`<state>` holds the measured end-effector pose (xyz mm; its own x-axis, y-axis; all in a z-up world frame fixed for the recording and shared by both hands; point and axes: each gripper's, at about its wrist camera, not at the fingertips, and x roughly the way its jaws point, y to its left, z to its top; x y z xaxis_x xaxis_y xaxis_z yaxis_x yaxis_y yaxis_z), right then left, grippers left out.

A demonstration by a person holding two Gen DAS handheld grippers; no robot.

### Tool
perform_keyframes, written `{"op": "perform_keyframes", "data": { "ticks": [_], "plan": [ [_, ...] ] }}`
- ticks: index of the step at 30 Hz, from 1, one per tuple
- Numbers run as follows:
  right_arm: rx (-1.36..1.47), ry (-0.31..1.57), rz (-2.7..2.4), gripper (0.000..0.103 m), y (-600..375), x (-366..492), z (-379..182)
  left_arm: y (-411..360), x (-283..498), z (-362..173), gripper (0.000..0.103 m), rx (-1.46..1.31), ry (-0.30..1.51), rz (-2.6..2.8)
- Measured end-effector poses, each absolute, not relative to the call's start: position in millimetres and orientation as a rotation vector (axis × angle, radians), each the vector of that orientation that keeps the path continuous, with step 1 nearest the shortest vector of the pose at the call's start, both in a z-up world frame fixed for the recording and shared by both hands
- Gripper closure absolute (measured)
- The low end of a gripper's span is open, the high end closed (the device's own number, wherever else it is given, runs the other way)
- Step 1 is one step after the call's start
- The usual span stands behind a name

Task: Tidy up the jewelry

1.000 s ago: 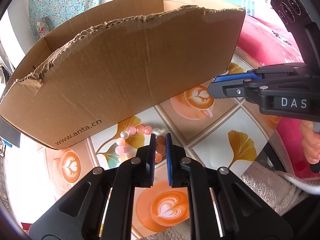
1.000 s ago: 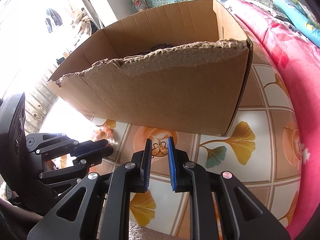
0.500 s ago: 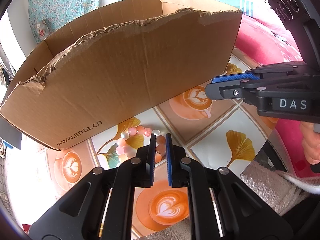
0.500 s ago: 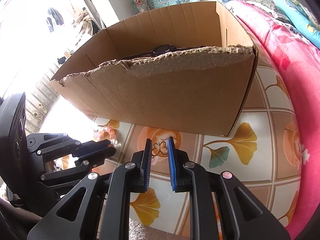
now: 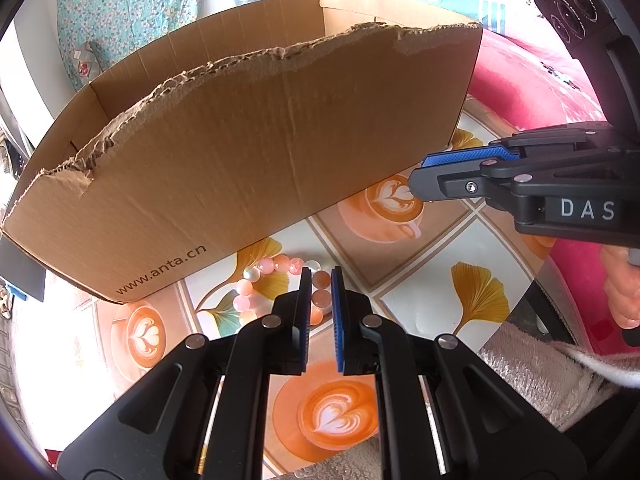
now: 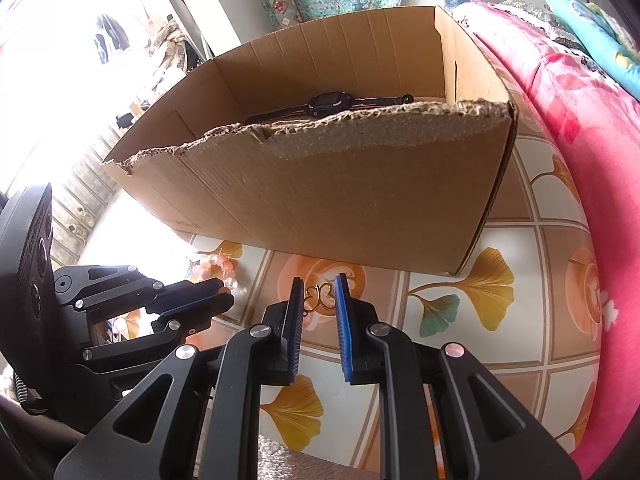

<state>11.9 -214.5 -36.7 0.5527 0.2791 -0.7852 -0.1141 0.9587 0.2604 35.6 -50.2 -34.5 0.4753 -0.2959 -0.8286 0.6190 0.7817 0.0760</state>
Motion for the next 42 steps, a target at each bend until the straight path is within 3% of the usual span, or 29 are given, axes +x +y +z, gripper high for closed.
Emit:
{"op": "perform_keyframes", "data": {
  "ticks": [42],
  "plan": [
    [0.174,0.956,0.268,0.087,-215.4,18.6,-33.9,-53.0,34.5,-26.9,0.094,0.376,0.898,-0.576]
  ]
}}
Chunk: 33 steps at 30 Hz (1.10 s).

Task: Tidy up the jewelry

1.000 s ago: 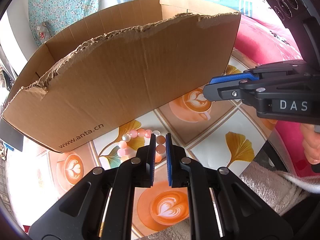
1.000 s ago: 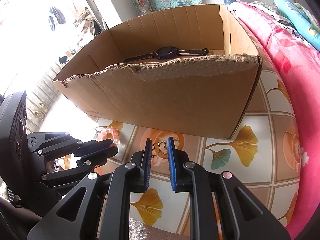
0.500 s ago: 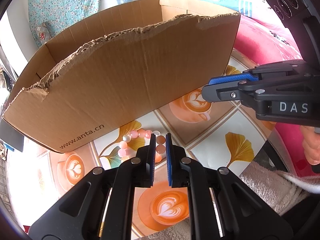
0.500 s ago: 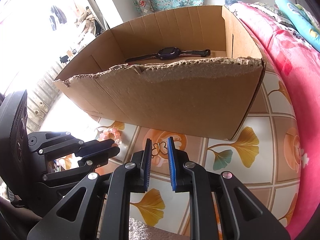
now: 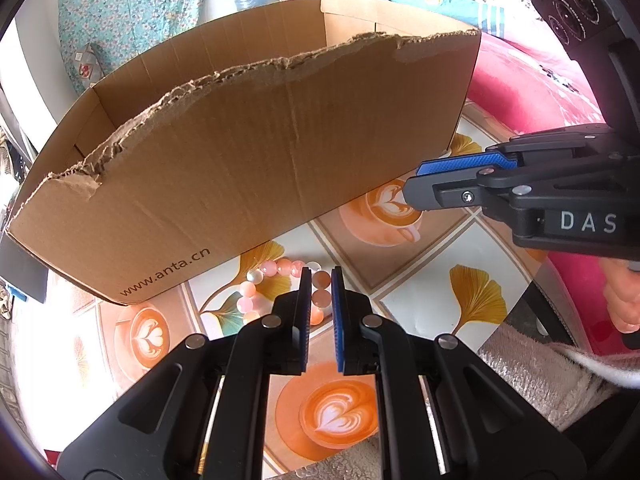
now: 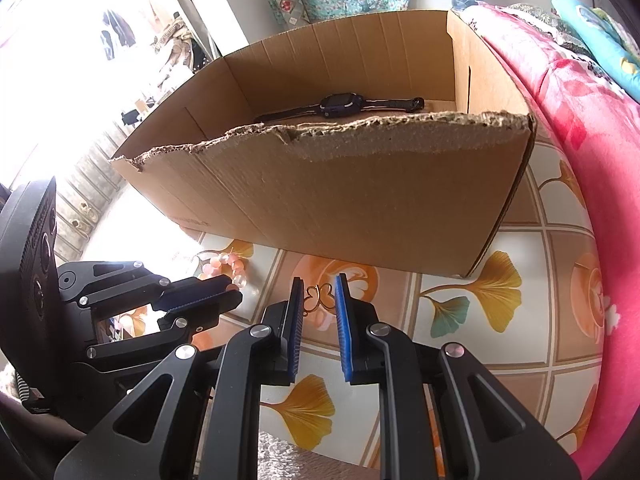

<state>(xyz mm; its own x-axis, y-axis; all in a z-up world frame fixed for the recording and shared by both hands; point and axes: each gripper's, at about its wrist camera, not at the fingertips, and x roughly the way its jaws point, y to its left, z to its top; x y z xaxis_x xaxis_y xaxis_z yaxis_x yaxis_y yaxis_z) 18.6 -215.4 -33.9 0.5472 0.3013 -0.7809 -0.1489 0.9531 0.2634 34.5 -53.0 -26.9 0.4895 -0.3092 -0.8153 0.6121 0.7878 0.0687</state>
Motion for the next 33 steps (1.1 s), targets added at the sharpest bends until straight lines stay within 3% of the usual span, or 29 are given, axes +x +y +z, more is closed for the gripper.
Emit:
{"op": "perform_keyframes", "data": {
  "ticks": [21,33],
  "plan": [
    [0.225,0.747,0.381,0.087,-226,28,66,1,28,80,0.095,-0.031,0.696,-0.854],
    [0.174,0.905,0.281,0.086,-244,101,49,5,58,108,0.095,-0.138,0.678,-0.873]
  ]
}}
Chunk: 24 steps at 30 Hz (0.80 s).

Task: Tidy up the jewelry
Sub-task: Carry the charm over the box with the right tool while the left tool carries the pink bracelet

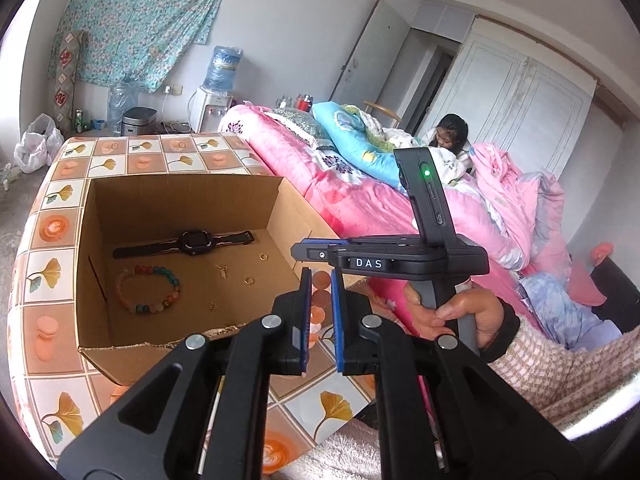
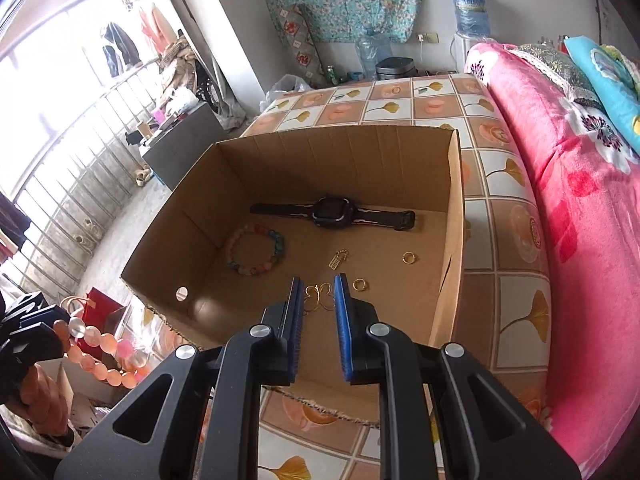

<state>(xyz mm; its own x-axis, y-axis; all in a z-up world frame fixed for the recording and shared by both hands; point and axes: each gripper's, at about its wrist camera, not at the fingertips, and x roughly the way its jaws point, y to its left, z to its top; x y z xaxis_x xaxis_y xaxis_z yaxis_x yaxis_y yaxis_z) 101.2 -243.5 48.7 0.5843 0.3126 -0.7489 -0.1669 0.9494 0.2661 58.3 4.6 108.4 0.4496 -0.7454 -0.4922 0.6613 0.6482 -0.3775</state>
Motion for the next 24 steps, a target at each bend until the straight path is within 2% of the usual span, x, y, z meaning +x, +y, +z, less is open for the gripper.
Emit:
{"op": "perform_keyframes", "data": {
  "ticks": [17,24],
  "plan": [
    [0.328,0.675,0.26,0.086,-301,71,85,-5,104,100,0.094,-0.118,0.746,-0.794],
    [0.353,0.627,0.205,0.086,-317,53,84,-44,134,74,0.094,-0.102,0.881,-0.808]
  ]
}}
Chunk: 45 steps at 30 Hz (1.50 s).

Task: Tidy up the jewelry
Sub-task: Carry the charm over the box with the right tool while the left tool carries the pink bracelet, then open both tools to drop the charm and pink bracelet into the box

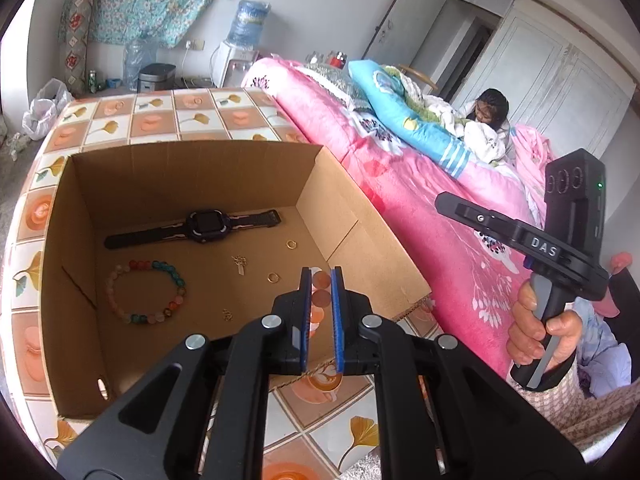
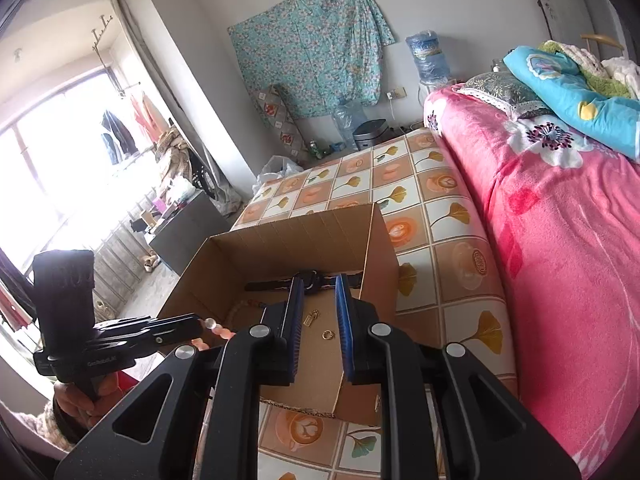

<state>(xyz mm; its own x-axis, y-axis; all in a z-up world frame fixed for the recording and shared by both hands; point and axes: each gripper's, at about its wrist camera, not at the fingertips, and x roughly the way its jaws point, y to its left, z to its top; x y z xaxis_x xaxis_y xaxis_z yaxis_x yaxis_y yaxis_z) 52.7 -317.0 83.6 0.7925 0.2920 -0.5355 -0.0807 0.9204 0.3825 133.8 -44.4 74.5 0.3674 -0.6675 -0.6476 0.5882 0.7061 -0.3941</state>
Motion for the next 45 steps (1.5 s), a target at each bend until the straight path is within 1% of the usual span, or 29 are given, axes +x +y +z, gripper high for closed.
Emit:
{"op": "perform_keyframes", "data": {
  "ticks": [3,6,8,10,13,16,18,20,21,22,23,24,26,28,30,32,35,37,39,45],
  "plan": [
    [0.337,0.62,0.19,0.085,-320,51,85,-66,146,68,0.094,-0.099,0.911,-0.835],
    [0.337,0.616,0.168,0.077,-327,51,83,-80,158,50,0.093,-0.091,0.999,-0.823],
    [0.34,0.625,0.149,0.077,-332,53,79,-82,166,31,0.081,-0.101,1.081,-0.788],
    [0.353,0.636,0.146,0.077,-336,54,75,-77,168,19,0.081,-0.118,1.112,-0.761],
    [0.37,0.655,0.141,0.077,-340,56,67,-63,167,20,0.081,-0.157,1.09,-0.755],
    [0.389,0.66,0.149,0.077,-341,56,63,-48,161,33,0.081,-0.169,1.023,-0.738],
    [0.4,0.665,0.155,0.077,-339,56,61,-34,155,43,0.076,-0.173,0.971,-0.714],
    [0.415,0.677,0.171,0.076,-336,56,59,-19,147,55,0.065,-0.163,0.911,-0.667],
    [0.426,0.686,0.182,0.073,-334,56,58,-10,143,62,0.063,-0.15,0.876,-0.634],
    [0.433,0.698,0.191,0.069,-332,57,56,-2,140,69,0.057,-0.135,0.844,-0.595],
    [0.436,0.715,0.195,0.067,-329,58,54,7,137,75,0.05,-0.123,0.815,-0.551],
    [0.434,0.733,0.194,0.065,-326,59,51,18,134,80,0.047,-0.118,0.791,-0.507],
    [0.434,0.775,0.198,0.062,-320,62,45,39,135,87,0.031,-0.128,0.772,-0.422],
    [0.447,0.818,0.197,0.059,-315,65,37,58,140,84,0.026,-0.11,0.783,-0.308],
    [0.473,0.861,0.211,0.058,-311,69,28,74,147,72,0.026,-0.127,0.843,-0.238],
    [0.487,0.895,0.22,0.055,-307,73,21,87,154,55,0.026,-0.208,0.913,-0.23],
    [0.467,0.909,0.217,0.052,-303,75,18,90,158,31,0.026,-0.279,0.994,-0.257],
    [0.457,0.916,0.23,0.048,-302,77,18,82,156,23,0.026,-0.287,1.012,-0.288],
    [0.453,0.924,0.239,0.048,-302,78,19,75,153,18,0.026,-0.304,1.029,-0.319],
    [0.401,0.942,0.195,0.048,-291,77,23,68,139,21,0.026,-0.278,1.0,-0.292]
  ]
}}
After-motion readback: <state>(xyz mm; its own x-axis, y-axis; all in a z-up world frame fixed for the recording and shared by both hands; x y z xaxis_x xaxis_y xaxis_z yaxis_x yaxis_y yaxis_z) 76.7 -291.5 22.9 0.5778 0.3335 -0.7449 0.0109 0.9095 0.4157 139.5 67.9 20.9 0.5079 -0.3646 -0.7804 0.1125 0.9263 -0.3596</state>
